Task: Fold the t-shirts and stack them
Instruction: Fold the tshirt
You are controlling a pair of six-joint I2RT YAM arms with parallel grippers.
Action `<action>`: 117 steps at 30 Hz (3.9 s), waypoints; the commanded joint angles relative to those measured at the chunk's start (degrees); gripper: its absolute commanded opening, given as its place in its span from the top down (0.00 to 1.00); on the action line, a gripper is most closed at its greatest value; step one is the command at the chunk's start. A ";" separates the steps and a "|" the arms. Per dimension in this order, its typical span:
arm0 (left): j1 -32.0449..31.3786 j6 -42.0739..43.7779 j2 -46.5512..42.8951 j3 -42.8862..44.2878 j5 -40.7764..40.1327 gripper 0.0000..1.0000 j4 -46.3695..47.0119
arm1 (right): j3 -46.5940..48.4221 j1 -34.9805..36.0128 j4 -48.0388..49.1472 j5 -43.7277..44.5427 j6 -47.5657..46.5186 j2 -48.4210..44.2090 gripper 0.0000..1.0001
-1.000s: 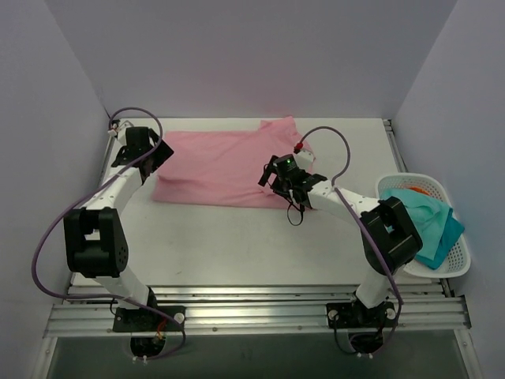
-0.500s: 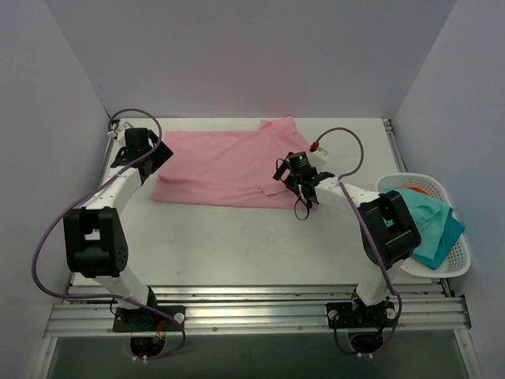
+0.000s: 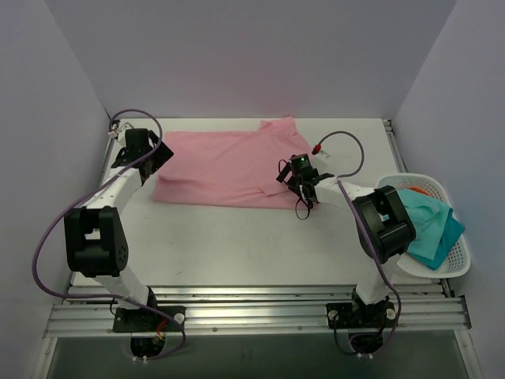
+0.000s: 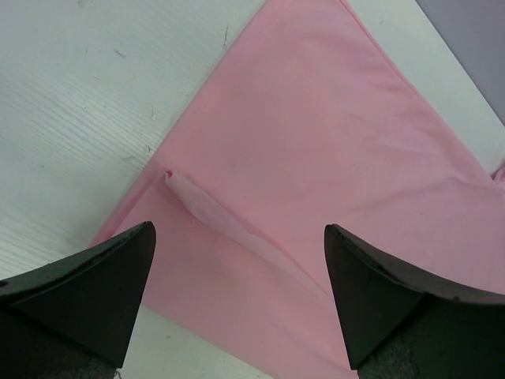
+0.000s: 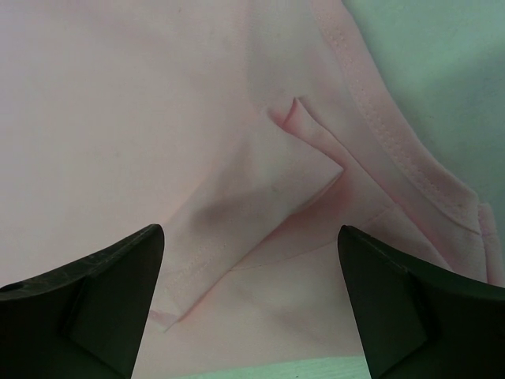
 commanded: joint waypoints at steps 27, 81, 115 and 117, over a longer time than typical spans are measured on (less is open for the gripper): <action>0.14 1.33 0.50 -0.98 0.18 0.03 3.39 | 5.67 -0.54 1.75 -0.90 -1.28 6.28 0.79; -0.12 1.69 1.73 -0.89 1.93 0.03 4.62 | 25.27 -2.22 -7.74 0.06 -0.58 11.28 0.00; 0.14 1.42 4.54 0.34 2.90 0.04 5.85 | 46.62 2.01 5.78 -14.17 -0.84 28.78 0.02; 0.49 1.77 5.15 1.39 2.81 0.03 5.33 | 46.89 1.13 8.94 -16.11 -2.50 27.99 0.02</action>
